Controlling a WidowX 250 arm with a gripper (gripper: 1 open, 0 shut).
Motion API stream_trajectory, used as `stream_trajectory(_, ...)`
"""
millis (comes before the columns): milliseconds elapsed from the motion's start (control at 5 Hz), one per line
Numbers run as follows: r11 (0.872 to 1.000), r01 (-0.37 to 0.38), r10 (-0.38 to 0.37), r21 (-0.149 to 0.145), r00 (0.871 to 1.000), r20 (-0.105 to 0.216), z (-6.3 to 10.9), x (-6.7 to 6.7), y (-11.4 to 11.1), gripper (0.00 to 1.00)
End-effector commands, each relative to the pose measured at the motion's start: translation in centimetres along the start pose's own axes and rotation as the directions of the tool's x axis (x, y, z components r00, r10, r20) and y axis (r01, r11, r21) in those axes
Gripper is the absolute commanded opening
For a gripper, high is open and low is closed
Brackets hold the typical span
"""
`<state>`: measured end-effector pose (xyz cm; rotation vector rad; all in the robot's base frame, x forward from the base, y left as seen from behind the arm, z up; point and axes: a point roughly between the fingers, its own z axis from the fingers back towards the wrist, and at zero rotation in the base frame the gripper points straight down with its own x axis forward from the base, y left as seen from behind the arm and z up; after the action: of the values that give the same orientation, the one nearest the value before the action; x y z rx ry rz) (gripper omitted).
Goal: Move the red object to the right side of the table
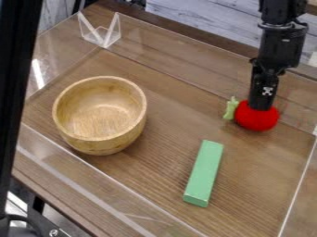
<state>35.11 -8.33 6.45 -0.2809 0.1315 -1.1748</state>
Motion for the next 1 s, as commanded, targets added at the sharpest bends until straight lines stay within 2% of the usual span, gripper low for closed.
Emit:
stream_trajectory(0, 0.998, 0.020, -0.023, 0.067, 0.999, 0.036, 3.5, 0.6, -0.9, 1.00)
stream_trajectory(200, 0.999, 0.020, -0.021, 0.049, 0.999, 0.029, 3.4, 0.6, -1.1, 1.00)
stream_trajectory(400, 0.999, 0.034, -0.035, 0.030, 0.999, 0.019, 3.1, 0.1, -0.5, 1.00)
stream_trajectory(800, 0.995, 0.010, -0.008, 0.099, 1.000, -0.018, 5.4, -0.5, -2.8, 1.00)
